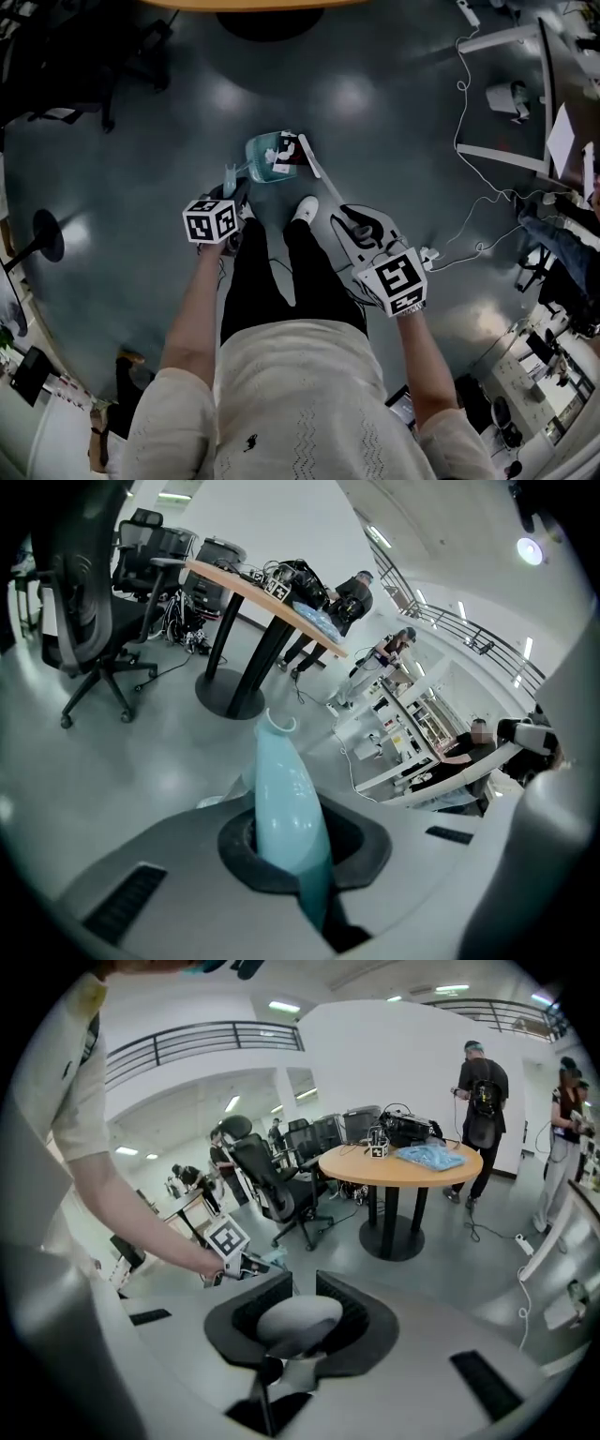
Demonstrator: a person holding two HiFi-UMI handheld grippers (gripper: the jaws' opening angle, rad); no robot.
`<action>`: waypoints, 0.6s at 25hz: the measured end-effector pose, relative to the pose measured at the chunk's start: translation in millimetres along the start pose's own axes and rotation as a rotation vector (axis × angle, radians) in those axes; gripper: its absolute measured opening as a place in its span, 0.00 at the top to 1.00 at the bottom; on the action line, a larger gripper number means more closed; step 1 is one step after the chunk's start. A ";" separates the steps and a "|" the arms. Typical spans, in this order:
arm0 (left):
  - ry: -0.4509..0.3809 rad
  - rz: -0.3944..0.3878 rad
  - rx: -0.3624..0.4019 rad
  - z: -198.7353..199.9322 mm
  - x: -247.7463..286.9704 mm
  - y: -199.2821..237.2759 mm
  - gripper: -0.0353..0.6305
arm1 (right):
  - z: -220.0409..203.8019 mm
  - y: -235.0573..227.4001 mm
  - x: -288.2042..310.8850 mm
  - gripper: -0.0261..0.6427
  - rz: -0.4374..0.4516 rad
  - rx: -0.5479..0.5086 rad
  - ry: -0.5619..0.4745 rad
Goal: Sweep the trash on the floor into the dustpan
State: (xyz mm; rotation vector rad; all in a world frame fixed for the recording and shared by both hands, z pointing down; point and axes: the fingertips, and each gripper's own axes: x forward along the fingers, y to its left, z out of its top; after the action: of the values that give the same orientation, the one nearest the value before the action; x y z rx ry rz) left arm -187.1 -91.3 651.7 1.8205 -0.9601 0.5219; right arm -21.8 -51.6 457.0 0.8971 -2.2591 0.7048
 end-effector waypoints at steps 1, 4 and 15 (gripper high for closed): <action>0.000 -0.004 -0.004 -1.9 -1.8 1.4 0.93 | 5.0 8.2 4.0 0.84 0.003 0.020 -0.018; 0.004 -0.007 -0.016 -8.6 -6.3 8.7 0.93 | 20.3 29.3 13.5 0.84 0.015 0.071 -0.064; 0.056 0.025 -0.055 -30.7 -24.9 47.4 0.93 | 18.0 39.1 25.7 0.84 -0.050 0.204 0.001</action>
State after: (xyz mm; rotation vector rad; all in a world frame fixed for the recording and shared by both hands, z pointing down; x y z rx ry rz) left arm -237.9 -64.2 674.0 1.7382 -0.9509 0.5539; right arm -71.8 -49.5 452.8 1.0450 -2.1841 0.9243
